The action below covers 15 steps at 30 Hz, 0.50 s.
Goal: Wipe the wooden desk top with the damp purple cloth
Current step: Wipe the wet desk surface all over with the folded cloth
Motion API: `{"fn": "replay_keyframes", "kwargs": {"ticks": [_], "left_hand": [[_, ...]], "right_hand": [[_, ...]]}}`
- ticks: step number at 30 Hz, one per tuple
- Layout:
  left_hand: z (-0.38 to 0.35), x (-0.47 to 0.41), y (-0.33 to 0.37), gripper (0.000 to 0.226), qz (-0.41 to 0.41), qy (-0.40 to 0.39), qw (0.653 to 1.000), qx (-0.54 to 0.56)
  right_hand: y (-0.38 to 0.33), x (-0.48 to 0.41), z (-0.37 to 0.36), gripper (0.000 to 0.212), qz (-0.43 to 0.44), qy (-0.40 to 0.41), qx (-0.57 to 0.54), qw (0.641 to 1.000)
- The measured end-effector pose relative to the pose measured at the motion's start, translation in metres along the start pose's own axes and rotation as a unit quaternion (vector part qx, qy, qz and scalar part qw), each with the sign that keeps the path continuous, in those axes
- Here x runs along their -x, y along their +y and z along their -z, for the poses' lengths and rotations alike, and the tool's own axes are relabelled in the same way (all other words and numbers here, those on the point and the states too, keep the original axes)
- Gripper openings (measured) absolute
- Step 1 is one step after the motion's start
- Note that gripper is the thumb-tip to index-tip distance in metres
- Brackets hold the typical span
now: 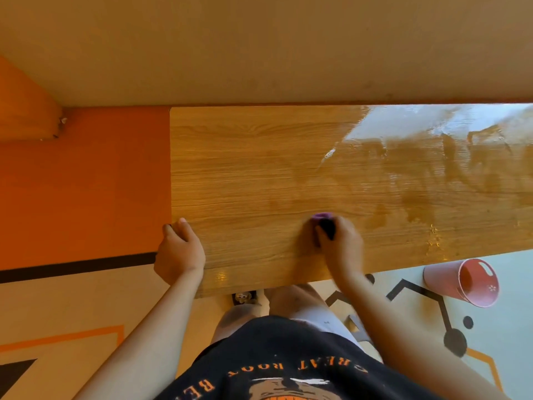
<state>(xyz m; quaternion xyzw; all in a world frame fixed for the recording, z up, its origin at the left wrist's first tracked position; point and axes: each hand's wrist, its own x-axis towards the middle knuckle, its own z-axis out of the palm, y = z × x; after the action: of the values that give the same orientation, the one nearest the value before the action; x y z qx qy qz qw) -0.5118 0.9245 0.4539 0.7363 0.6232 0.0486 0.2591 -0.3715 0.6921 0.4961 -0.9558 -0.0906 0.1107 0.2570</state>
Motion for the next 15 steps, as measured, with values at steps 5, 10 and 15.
{"fn": "replay_keyframes", "kwargs": {"ticks": [5,10,15], "left_hand": [[0.002,0.003,0.001,0.041,-0.006,-0.001,1.000,0.001],[0.002,0.003,0.004,0.042,0.002,0.002,1.000,-0.007],[0.003,0.003,0.003,0.042,0.003,0.001,1.000,-0.007]], "right_hand": [[-0.075,0.018,-0.059,0.025,0.155,-0.104,0.015,0.982],[-0.045,-0.032,-0.030,0.021,0.090,-0.044,0.010,0.995],[0.017,-0.060,0.027,0.021,-0.051,0.052,0.024,0.997]]}}
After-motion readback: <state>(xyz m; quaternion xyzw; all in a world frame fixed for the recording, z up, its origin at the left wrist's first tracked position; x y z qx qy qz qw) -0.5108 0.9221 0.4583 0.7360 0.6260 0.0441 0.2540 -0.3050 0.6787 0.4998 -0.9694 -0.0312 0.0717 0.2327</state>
